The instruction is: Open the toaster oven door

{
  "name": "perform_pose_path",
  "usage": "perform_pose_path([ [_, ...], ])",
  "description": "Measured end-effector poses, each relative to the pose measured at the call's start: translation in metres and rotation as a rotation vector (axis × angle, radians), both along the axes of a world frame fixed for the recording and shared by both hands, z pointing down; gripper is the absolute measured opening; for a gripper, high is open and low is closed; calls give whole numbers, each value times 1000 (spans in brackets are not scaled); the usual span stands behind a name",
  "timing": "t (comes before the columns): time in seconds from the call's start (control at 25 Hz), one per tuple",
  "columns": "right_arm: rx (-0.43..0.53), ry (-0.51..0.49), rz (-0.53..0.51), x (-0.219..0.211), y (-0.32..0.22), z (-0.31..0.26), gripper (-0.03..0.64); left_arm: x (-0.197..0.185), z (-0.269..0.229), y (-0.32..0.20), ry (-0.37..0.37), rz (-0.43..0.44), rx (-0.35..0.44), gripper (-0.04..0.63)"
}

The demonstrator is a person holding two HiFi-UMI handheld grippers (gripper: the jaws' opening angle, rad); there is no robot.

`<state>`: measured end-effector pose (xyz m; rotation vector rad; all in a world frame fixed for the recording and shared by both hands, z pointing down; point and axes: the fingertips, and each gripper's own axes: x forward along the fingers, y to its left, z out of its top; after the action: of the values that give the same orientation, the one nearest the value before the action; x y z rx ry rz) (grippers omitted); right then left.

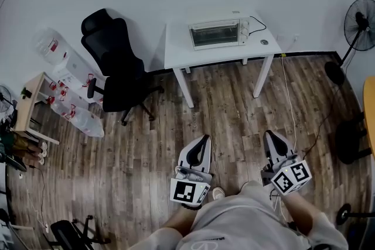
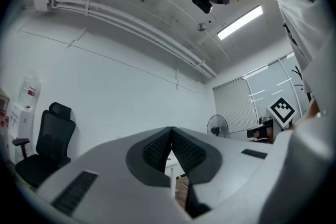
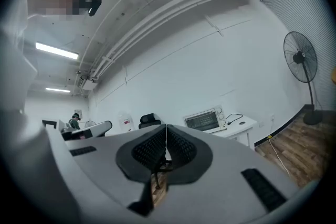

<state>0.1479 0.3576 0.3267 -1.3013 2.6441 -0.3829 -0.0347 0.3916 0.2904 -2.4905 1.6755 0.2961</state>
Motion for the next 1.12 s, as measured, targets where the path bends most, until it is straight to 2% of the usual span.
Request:
perform_pose_path([
  [0.24, -19, -5, 4, -11, -6, 4, 17, -4, 2, -13, 7, 16, -14, 6],
  [0.48, -47, -15, -18, -18, -39, 14, 17, 4, 7, -47, 11, 26, -22, 6],
  [1.12, 27, 28, -138, -43, -200, 1, 17, 33, 14, -209, -19, -2, -52, 6],
])
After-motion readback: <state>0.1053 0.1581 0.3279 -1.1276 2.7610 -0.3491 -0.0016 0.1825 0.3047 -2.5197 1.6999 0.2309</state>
